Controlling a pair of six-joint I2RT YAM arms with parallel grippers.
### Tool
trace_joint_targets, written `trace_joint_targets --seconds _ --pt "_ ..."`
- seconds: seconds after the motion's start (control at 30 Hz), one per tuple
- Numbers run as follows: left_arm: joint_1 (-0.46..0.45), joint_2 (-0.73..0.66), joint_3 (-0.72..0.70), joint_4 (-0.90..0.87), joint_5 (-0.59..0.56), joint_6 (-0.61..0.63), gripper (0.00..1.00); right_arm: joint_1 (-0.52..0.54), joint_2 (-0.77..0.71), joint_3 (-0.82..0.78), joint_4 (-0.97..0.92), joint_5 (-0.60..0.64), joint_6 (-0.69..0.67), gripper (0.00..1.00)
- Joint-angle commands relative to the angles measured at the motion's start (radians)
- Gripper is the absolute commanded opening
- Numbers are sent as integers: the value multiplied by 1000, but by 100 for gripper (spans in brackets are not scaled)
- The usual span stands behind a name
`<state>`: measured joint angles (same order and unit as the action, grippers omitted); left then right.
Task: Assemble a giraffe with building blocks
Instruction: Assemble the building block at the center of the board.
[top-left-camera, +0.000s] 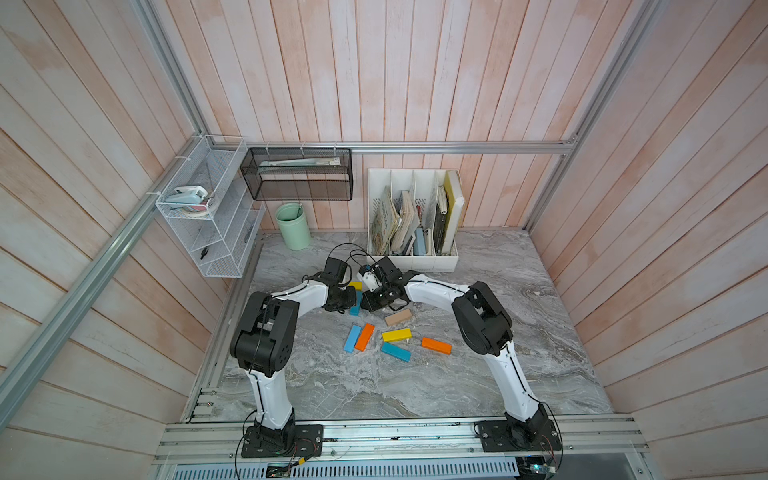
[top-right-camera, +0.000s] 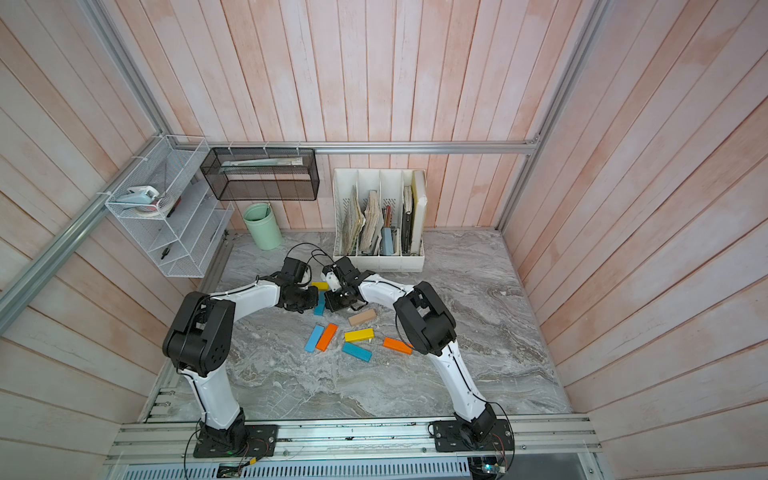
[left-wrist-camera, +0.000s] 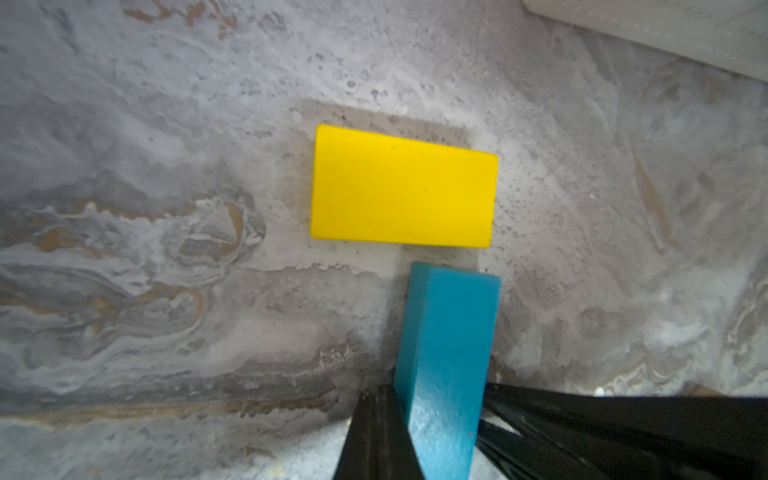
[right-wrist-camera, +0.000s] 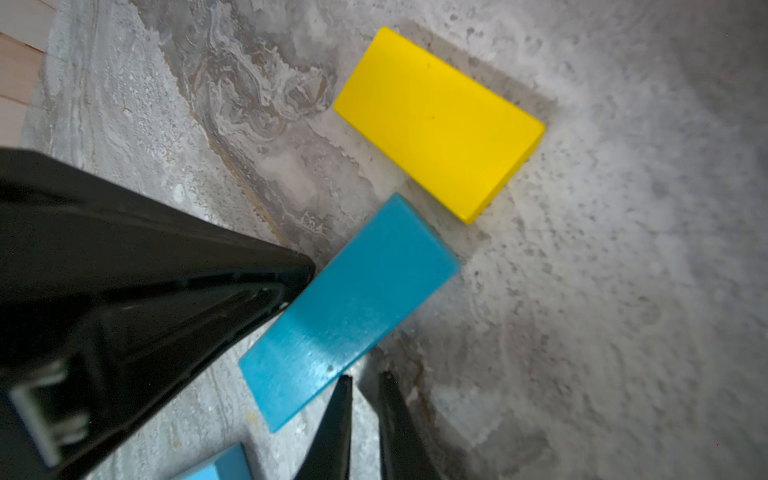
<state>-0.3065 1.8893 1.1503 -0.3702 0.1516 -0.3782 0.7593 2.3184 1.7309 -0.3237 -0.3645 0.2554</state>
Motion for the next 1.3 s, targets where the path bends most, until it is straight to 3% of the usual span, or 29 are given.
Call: trace_joint_targets --seconds 0.0,0.73,1.27 --pt "-11 18 26 25 70 -3 0 -11 26 -42 -48 30 2 16" --pt "-11 41 71 7 56 6 0 -31 24 -45 -41 30 2 17" --pt "-15 22 22 31 82 -8 0 -46 30 -24 -59 44 -4 18"
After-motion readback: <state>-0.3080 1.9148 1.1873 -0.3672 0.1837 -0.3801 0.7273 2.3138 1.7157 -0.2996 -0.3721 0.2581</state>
